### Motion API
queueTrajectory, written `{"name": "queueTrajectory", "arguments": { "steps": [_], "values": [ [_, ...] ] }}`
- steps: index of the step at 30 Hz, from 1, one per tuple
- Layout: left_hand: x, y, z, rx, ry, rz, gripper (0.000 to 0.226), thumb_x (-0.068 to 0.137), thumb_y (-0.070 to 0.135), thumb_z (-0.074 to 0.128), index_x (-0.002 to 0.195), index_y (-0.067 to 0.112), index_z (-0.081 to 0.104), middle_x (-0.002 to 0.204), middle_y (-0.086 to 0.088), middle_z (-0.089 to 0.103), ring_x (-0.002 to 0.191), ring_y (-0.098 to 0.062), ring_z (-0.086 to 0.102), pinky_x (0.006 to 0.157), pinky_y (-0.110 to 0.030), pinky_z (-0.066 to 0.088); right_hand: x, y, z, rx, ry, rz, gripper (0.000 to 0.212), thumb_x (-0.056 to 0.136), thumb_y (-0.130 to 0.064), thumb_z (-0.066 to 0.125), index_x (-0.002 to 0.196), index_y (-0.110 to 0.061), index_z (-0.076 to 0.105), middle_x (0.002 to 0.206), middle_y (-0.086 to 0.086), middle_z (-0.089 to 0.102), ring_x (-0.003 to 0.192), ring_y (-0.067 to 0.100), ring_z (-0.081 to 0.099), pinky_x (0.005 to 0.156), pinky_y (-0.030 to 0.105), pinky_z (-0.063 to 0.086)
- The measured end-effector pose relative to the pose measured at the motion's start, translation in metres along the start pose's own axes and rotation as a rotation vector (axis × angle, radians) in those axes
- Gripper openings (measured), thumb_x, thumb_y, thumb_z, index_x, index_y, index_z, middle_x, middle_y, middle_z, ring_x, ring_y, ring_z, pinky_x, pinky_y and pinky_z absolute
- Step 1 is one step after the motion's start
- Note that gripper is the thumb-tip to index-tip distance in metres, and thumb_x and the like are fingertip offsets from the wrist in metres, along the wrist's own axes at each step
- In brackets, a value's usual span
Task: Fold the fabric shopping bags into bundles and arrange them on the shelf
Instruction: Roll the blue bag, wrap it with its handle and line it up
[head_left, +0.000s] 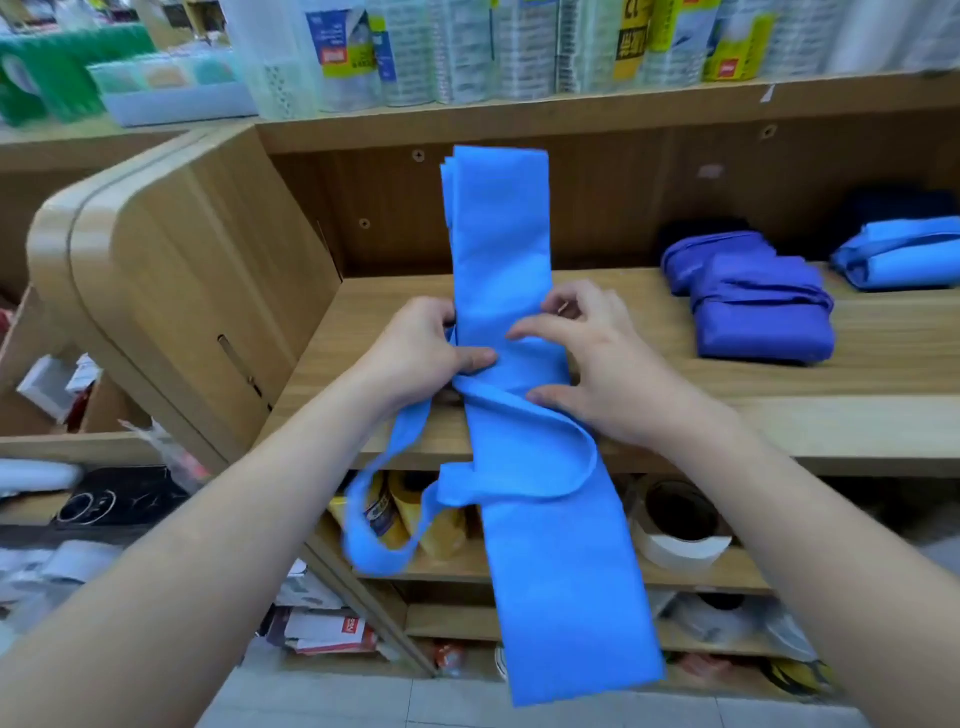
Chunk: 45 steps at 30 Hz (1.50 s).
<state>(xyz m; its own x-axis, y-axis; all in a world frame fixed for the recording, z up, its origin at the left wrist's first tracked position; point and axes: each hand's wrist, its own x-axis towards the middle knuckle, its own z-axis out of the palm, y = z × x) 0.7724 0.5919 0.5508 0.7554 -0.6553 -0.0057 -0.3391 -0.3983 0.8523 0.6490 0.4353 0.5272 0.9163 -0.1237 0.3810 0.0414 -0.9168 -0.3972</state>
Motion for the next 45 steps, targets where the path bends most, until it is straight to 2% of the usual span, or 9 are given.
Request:
{"name": "queueTrajectory", "arguments": {
  "steps": [7, 10, 14, 21, 24, 28, 34, 40, 45],
  "values": [
    [-0.02, -0.005, -0.053, 0.734, 0.127, 0.322, 0.076, 0.076, -0.003, 0.072, 0.143, 0.022, 0.046, 0.136, -0.002, 0.054, 0.123, -0.021, 0.053, 0.103, -0.029, 0.04, 0.002, 0.005, 0.013, 0.077, -0.067, 0.055, 0.021, 0.083, -0.027, 0.075, 0.103, -0.034, 0.073, 0.111, -0.005, 0.054, 0.108, 0.02, 0.047, 0.098, 0.039, 0.039],
    [-0.054, 0.022, -0.061, 0.312, 0.115, 0.526, 0.044, 0.082, -0.011, 0.053, 0.107, 0.02, 0.072, 0.108, 0.003, 0.073, 0.108, -0.009, 0.065, 0.093, -0.024, 0.05, 0.003, 0.006, 0.012, 0.12, -0.095, 0.048, 0.018, 0.087, -0.026, 0.072, 0.104, -0.034, 0.071, 0.109, -0.01, 0.054, 0.109, 0.013, 0.046, 0.099, 0.035, 0.039],
    [-0.084, 0.046, -0.058, -0.008, -0.246, 0.347, 0.04, 0.077, -0.001, 0.047, 0.086, 0.02, 0.081, 0.092, 0.001, 0.077, 0.097, -0.017, 0.071, 0.085, -0.028, 0.054, 0.006, 0.01, 0.009, 0.132, -0.121, 0.021, 0.018, 0.086, -0.026, 0.073, 0.103, -0.032, 0.073, 0.107, -0.012, 0.057, 0.111, 0.013, 0.05, 0.101, 0.037, 0.04],
    [-0.101, 0.017, -0.031, 1.143, -0.517, 0.302, 0.1, 0.062, 0.084, 0.036, 0.15, 0.038, 0.023, 0.138, 0.024, 0.043, 0.128, -0.002, 0.039, 0.115, -0.021, 0.022, 0.003, 0.01, 0.01, 0.106, -0.087, 0.003, 0.018, 0.09, -0.024, 0.069, 0.106, -0.029, 0.076, 0.103, -0.011, 0.063, 0.107, 0.014, 0.053, 0.096, 0.035, 0.043],
    [-0.105, 0.003, -0.017, 1.283, -0.241, 0.509, 0.088, 0.063, 0.07, 0.06, 0.133, 0.017, 0.053, 0.112, -0.001, 0.057, 0.102, -0.025, 0.057, 0.095, -0.04, 0.046, 0.002, 0.009, 0.01, 0.084, -0.094, -0.01, 0.033, 0.09, -0.004, 0.06, 0.108, -0.026, 0.075, 0.105, -0.008, 0.065, 0.106, 0.018, 0.054, 0.095, 0.036, 0.044],
    [-0.085, -0.02, 0.006, 1.163, -0.126, 0.515, 0.066, 0.074, 0.04, 0.042, 0.129, 0.009, 0.059, 0.132, -0.014, 0.057, 0.119, -0.033, 0.056, 0.107, -0.039, 0.037, -0.003, 0.009, 0.0, 0.049, -0.228, -0.041, 0.066, 0.076, 0.015, 0.044, 0.123, -0.025, 0.068, 0.124, -0.005, 0.061, 0.12, 0.022, 0.05, 0.104, 0.032, 0.038],
    [-0.067, -0.016, 0.003, 0.589, -0.034, 0.268, 0.048, 0.071, 0.042, 0.051, 0.112, 0.026, 0.071, 0.114, 0.001, 0.072, 0.108, -0.023, 0.066, 0.091, -0.04, 0.053, -0.016, 0.007, -0.026, 0.159, -0.574, -0.006, 0.06, 0.086, -0.012, 0.065, 0.141, -0.031, 0.051, 0.149, -0.019, 0.036, 0.138, -0.007, 0.028, 0.108, 0.002, 0.014],
    [-0.047, -0.017, -0.002, 0.259, 0.052, 0.089, 0.023, 0.092, 0.009, 0.064, 0.114, 0.019, 0.064, 0.117, 0.014, 0.06, 0.121, -0.023, 0.056, 0.076, -0.012, 0.036, -0.02, -0.006, -0.006, 0.528, -0.031, 0.174, 0.013, 0.092, -0.03, 0.065, 0.082, -0.034, 0.071, 0.081, -0.016, 0.07, 0.083, 0.002, 0.063, 0.076, 0.026, 0.05],
    [-0.048, -0.004, 0.001, -0.024, 0.029, 0.104, 0.028, 0.077, 0.021, 0.082, 0.091, 0.036, 0.062, 0.078, 0.028, 0.067, 0.077, 0.013, 0.062, 0.062, -0.003, 0.04, -0.016, -0.01, 0.009, 0.573, 0.092, 0.323, 0.02, 0.089, -0.046, 0.063, 0.095, -0.03, 0.072, 0.086, -0.008, 0.076, 0.083, 0.014, 0.071, 0.08, 0.043, 0.056]
  ]
}}
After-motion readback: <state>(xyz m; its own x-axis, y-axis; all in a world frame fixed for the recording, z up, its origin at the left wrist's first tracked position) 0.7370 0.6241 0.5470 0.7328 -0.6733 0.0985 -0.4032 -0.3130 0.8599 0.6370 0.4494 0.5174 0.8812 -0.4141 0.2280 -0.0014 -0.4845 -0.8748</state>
